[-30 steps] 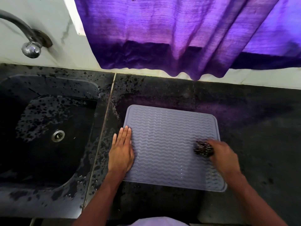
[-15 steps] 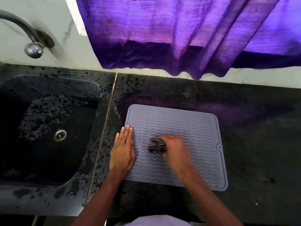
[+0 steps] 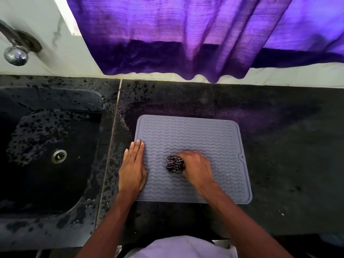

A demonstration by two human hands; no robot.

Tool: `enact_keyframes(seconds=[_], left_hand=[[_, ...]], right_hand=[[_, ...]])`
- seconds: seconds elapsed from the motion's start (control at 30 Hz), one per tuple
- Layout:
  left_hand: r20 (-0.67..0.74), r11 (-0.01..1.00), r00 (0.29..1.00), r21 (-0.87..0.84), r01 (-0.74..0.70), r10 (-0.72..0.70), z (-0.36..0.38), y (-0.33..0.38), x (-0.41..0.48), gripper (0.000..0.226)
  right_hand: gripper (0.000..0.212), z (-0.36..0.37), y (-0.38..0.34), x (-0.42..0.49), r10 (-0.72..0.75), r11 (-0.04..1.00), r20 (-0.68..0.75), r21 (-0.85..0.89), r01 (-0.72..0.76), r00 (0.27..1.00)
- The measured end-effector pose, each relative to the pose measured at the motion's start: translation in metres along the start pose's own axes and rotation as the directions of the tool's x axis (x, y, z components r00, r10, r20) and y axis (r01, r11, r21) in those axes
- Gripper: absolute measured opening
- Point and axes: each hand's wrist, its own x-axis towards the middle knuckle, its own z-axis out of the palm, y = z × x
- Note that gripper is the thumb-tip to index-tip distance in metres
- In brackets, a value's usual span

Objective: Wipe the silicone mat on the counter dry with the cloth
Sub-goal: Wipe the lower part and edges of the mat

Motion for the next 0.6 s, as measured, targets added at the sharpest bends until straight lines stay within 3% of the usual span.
enact_keyframes(seconds=[0.23, 0.47, 0.6], left_hand=[[-0.008, 1.000, 1.000, 0.003, 0.018, -0.018, 0.001, 0.001, 0.000, 0.066], [-0.029, 0.999, 0.999, 0.004, 0.035, -0.034, 0.002, 0.004, -0.001, 0.065], [-0.019, 0.999, 0.999, 0.008, 0.047, -0.046, 0.001, 0.005, -0.001, 0.065]], right_hand=[[0.046, -0.041, 0.079, -0.030, 0.208, 0.975, 0.024, -0.083, -0.205, 0.978], [0.036, -0.075, 0.138, -0.053, 0.499, 0.864, 0.010, -0.078, -0.497, 0.867], [0.042, -0.069, 0.108, -0.047, 0.392, 0.920, -0.062, 0.043, -0.390, 0.918]])
